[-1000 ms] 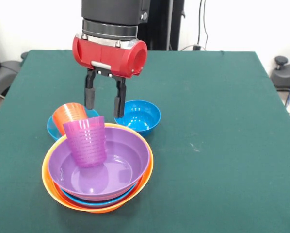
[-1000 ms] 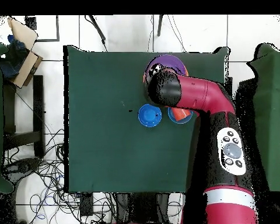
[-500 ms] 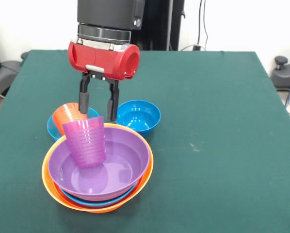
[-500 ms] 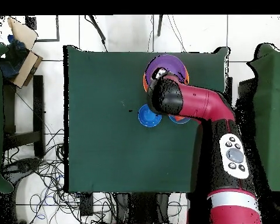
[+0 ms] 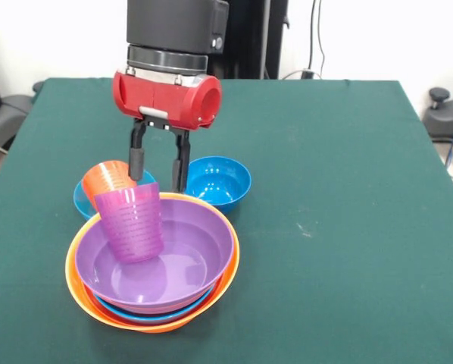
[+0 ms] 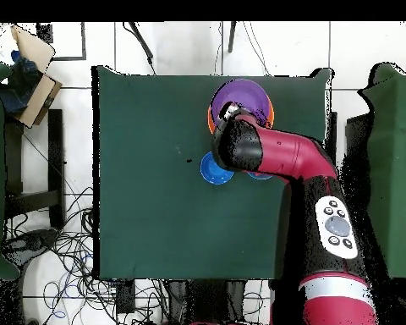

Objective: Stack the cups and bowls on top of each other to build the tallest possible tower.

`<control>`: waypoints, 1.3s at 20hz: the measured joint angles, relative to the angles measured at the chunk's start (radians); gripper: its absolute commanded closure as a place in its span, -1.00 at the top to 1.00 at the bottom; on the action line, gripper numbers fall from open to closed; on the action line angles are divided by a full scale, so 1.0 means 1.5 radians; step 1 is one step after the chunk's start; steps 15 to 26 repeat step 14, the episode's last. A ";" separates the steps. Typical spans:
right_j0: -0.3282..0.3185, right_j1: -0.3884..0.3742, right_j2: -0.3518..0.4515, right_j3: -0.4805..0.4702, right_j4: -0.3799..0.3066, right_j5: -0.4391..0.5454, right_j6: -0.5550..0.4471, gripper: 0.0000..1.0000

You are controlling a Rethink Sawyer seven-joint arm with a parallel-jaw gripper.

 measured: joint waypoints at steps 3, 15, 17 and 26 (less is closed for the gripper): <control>0.000 0.006 0.000 0.000 0.000 -0.011 0.000 1.00; 0.001 0.051 -0.002 0.002 0.000 -0.098 0.000 1.00; 0.001 0.051 -0.002 0.002 0.000 -0.098 0.000 1.00; 0.001 0.051 -0.002 0.002 0.000 -0.098 0.000 1.00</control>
